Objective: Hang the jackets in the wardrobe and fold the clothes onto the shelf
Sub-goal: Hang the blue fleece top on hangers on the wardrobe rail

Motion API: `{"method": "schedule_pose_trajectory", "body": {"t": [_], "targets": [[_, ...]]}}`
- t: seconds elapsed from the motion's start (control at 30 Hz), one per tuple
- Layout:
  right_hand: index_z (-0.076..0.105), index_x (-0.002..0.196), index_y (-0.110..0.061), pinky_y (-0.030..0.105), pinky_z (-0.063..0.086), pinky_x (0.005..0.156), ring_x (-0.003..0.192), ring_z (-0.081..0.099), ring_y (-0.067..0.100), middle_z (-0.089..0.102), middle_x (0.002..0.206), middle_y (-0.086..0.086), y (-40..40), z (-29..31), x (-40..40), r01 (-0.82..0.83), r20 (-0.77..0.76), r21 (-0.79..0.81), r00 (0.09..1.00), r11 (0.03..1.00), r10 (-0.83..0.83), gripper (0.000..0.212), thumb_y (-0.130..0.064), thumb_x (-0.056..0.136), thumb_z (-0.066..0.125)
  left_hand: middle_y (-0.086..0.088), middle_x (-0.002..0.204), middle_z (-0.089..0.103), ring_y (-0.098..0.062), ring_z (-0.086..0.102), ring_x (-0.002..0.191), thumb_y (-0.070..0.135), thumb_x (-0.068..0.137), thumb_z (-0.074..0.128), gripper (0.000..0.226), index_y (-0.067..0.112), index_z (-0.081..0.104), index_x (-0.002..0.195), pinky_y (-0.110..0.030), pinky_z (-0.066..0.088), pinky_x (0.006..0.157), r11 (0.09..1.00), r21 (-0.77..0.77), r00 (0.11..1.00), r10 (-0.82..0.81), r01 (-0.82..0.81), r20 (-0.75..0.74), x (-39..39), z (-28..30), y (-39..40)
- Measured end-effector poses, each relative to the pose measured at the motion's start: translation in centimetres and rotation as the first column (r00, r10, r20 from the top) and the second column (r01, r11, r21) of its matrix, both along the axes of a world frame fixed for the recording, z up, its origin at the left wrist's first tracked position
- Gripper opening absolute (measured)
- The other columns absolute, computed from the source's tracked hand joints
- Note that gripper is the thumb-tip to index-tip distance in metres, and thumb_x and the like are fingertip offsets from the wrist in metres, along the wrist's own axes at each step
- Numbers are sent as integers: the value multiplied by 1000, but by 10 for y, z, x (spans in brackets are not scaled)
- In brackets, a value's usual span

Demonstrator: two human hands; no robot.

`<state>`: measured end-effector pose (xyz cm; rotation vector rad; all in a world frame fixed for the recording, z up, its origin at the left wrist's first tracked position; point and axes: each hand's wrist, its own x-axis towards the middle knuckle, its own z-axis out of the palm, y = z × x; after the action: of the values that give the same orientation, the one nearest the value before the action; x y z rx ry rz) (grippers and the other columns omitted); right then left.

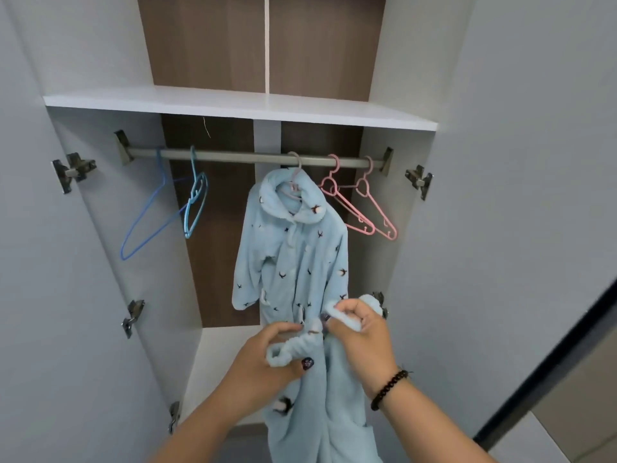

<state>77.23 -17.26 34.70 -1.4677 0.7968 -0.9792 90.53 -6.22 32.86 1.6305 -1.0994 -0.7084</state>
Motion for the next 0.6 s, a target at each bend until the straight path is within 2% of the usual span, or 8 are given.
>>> {"method": "schedule_pose_trajectory", "body": {"t": [0.13,0.2,0.3,0.37,0.4,0.5,0.53,0.6], "targets": [[59,73,-19,12,41,55,60,51,1,60,68,-15,-36,9,18,83,69,-51,995,995,-79,17,-7,73,71,20,89,71,2,65,84,-6,76,66,45,36,72,90,-9,47,72,999,-29,999,-12,13,44,44,-4,-9],[59,70,-20,16,37,50,56,47,6,57,65,-11,-49,10,18,19,25,-122,1000,992,-17,13,-10,68,66,15,81,71,0,64,76,5,70,62,38,38,71,85,-14,49,70,998,-61,997,29,-25,69,70,-5,-14],[59,66,-14,15,32,46,46,37,2,48,51,-13,-60,-1,13,-145,-169,-243,980,959,105,18,3,68,64,4,69,65,-2,56,64,14,69,57,21,30,66,78,-21,45,63,989,-141,994,59,-46,93,108,0,-19],[61,63,-23,18,32,51,48,37,3,45,50,-11,-65,-21,15,-221,-346,-223,928,949,134,38,14,71,62,-2,64,61,-3,52,60,8,77,62,14,21,65,72,-22,42,58,986,-164,994,43,-26,100,125,8,-24],[61,64,-27,21,34,54,51,40,3,48,53,-10,-67,-34,19,-247,-437,-192,888,950,142,41,14,72,62,-1,62,60,-3,50,58,2,81,64,22,20,65,67,-21,41,56,984,-174,994,43,-25,100,132,11,-28],[59,80,-38,40,50,66,66,55,3,62,75,-15,-68,-60,43,-293,-565,-120,806,948,178,29,-12,70,68,-4,72,67,-6,56,63,-1,83,63,25,23,70,79,-21,45,60,975,-222,997,24,-8,67,147,22,-38],[59,91,-44,39,53,72,75,58,4,62,88,-18,-67,-62,55,-286,-541,-115,821,951,182,34,-21,70,70,-4,80,69,-7,60,69,-3,83,63,26,22,71,84,-22,48,65,971,-238,998,7,7,60,150,25,-41],[41,128,-53,23,52,82,102,55,-1,49,118,-27,-64,-50,85,-282,-495,-179,854,943,161,70,-27,74,76,3,92,70,-7,66,84,-4,80,64,25,18,72,87,-18,50,76,963,-267,997,-20,40,77,159,28,-45]]}}
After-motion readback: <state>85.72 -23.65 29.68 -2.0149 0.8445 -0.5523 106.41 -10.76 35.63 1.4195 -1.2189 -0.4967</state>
